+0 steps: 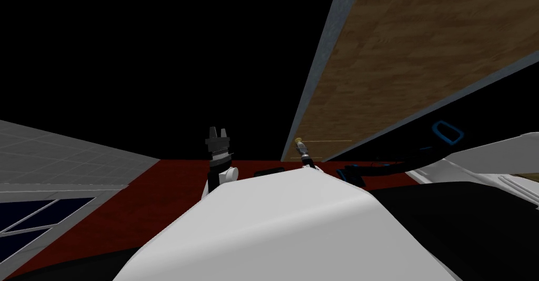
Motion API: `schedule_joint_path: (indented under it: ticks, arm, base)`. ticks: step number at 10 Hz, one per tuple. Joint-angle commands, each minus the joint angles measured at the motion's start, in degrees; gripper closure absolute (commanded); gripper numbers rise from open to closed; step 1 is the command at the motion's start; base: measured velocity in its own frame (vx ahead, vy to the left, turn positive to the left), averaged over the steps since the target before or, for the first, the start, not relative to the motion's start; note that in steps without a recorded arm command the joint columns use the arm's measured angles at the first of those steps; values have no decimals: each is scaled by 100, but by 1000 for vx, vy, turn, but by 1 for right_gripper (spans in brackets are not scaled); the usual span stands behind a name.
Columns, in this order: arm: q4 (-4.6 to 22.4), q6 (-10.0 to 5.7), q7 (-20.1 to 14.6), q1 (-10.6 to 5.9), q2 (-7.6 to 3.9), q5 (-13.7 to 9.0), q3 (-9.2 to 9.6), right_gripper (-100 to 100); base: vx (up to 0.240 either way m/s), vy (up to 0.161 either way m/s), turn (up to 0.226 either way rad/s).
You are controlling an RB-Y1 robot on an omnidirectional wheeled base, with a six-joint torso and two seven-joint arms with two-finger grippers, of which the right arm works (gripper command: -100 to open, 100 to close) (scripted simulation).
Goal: Pull the door open
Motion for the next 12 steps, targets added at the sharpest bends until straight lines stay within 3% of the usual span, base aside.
schedule_joint_path:
  ticks: [1, 12]
  arm:
    - [0, -6, -223, -11, 14, -1, 0, 100]
    - [94, -6, -1806, -95, 39, -27, -67, 100]
  base:
    - [-17, -9, 28]
    - [-26, -10, 31]
